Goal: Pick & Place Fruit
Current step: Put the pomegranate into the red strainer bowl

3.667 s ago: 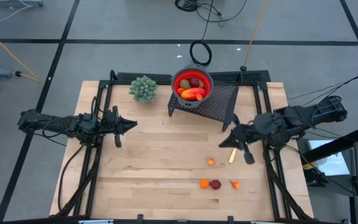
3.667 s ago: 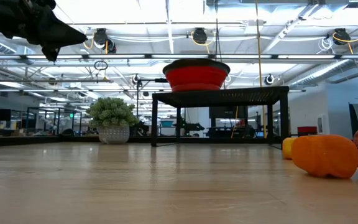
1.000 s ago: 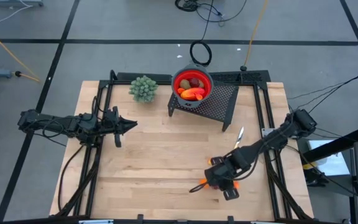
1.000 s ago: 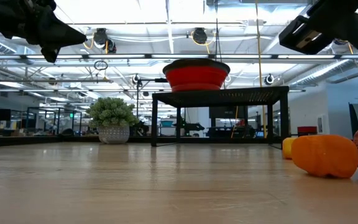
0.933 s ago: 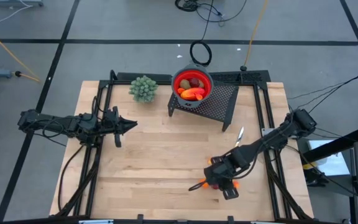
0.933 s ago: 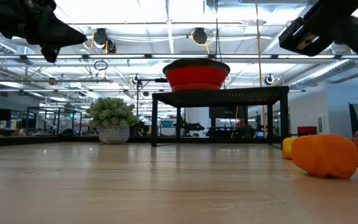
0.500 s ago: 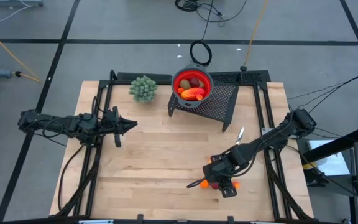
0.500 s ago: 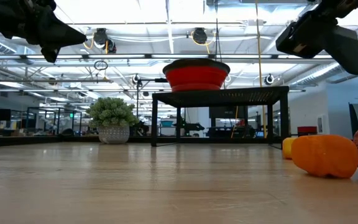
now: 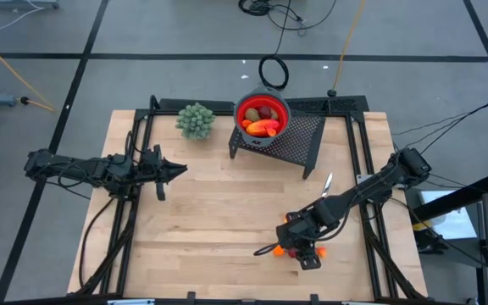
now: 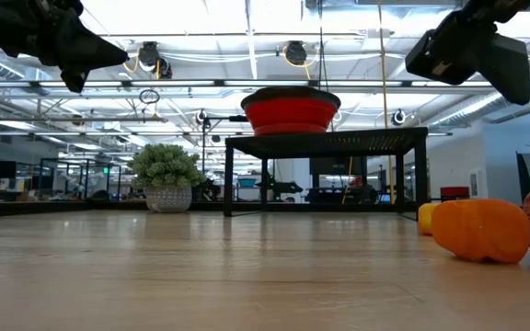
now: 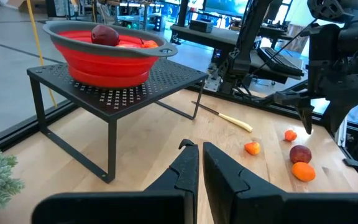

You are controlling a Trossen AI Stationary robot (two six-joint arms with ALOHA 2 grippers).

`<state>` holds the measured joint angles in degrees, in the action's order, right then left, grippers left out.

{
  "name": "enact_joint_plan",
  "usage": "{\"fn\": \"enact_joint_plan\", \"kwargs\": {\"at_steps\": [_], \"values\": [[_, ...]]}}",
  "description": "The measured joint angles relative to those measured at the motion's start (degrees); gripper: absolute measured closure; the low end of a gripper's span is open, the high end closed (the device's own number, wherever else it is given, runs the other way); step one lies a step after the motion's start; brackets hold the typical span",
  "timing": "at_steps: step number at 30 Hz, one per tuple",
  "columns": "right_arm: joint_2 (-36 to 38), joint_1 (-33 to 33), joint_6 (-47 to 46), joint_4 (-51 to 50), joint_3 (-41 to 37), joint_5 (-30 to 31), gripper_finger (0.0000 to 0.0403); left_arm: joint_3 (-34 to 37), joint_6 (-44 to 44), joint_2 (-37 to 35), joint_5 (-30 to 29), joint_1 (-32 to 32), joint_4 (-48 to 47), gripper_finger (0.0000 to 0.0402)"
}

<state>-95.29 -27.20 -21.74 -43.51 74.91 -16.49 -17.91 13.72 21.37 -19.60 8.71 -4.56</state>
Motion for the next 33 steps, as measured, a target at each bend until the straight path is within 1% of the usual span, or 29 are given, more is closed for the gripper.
{"fn": "enact_joint_plan", "kwargs": {"at_steps": [3, 5, 12, 16, 19, 24, 33], "values": [[0.0, 0.0, -0.3, 0.0, 0.0, 0.3, 0.0165, 0.0, 0.0, 0.0, 0.0, 0.0, 0.0, 0.0380], [0.0, -0.1, -1.4, 0.0, 0.0, 1.6, 0.0157, 0.0, 0.0, 0.0, 0.0, 0.0, -0.1, 0.0380], [0.0, -0.7, -2.7, 0.1, -0.4, 3.0, 0.0105, 0.0, -0.5, 0.0, 0.0, 0.0, -0.5, 0.0380], [0.0, -1.0, -4.4, 0.8, -1.3, 3.0, 0.0088, 0.0, -1.9, 0.0, 0.0, 0.0, -0.5, 0.0380], [0.0, -1.0, -6.5, 1.8, -1.8, 2.8, 0.0085, 0.0, -2.0, 0.0, 0.0, 0.0, -0.5, 0.0380], [0.0, -1.0, -6.6, 3.9, -3.0, 2.8, 0.0089, 0.0, -2.0, 0.0, 0.0, 0.0, -0.5, 0.0380], [0.0, -1.0, -7.6, 4.3, -4.8, 3.2, 0.0089, 0.0, -2.0, 0.0, 0.0, 0.0, -0.5, 0.0380]]}}
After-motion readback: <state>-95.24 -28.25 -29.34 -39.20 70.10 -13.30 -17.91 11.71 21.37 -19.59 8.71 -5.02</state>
